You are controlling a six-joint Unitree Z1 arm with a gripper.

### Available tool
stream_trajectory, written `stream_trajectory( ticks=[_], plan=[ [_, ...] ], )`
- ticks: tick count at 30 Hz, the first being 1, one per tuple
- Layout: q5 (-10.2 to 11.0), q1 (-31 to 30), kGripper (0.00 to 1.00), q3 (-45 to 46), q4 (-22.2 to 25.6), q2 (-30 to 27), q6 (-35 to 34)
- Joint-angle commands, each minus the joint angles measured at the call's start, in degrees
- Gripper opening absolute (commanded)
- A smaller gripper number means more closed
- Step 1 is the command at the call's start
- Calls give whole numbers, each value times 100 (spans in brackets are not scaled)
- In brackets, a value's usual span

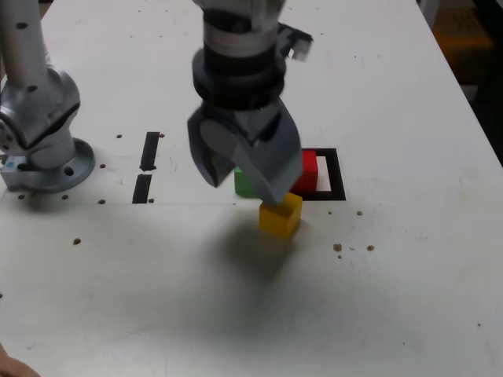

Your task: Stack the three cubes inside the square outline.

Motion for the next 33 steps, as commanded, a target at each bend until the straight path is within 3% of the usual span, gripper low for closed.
stream_trajectory(
  ticks=[1,20,33],
  plan=[
    [19,-39,70,-115,-43,138,19],
    [-9,-106,70,-127,-194,692,-52],
    [-175,-138,80,164,-893,853,-61]
  ],
)
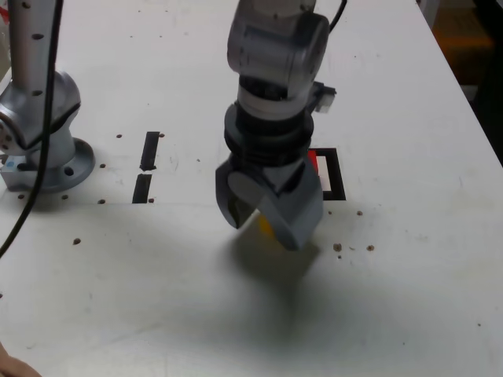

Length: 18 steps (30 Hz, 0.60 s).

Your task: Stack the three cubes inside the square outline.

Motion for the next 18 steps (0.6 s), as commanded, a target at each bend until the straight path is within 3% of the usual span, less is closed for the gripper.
stream_trajectory(
  ticks=[1,6,9,18],
  plan=[
    [-26,-28,80,29,-112,45,-2],
    [-79,-40,80,116,-303,145,-2],
    [-96,-41,74,163,-318,170,-5],
    [49,-59,24,252,-361,155,-199]
  ],
)
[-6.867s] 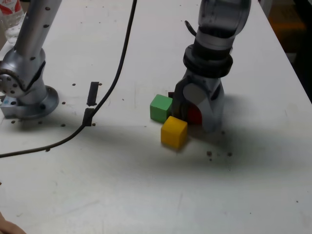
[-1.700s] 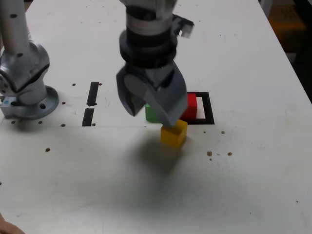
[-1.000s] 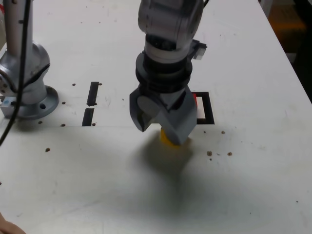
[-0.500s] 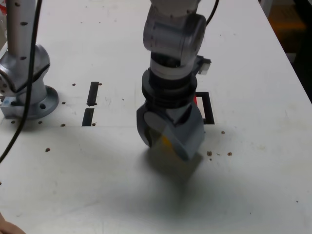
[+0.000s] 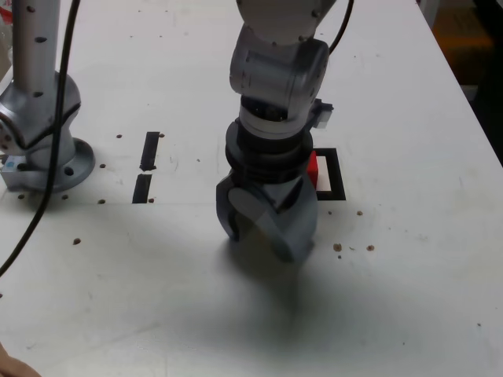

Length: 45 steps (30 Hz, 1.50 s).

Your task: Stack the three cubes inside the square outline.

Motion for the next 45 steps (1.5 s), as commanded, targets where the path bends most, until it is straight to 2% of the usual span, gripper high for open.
stream_trajectory(
  ticks=[1,4,10,21,26,34,45],
  plan=[
    [30,-29,21,19,-10,-13,-16],
    [62,-65,18,26,13,-43,-56],
    [74,-125,18,81,199,-182,-222],
    [-21,-300,18,-123,1481,-783,-1156],
    [23,-277,18,-456,1762,-842,-1326],
    [51,177,18,-1211,1821,-704,-1452],
    [39,786,18,-1289,1459,-335,-1378]
  ],
)
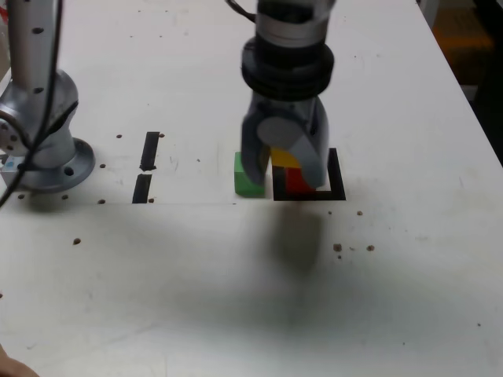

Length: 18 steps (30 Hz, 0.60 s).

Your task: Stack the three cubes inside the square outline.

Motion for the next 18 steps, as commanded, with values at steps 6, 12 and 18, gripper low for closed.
stream_trajectory(
  ticks=[6,12,18],
  plan=[
    [3,237,18,33,-234,191,44],
    [48,388,19,59,-286,225,70],
    [70,469,20,190,-409,228,91]
  ],
)
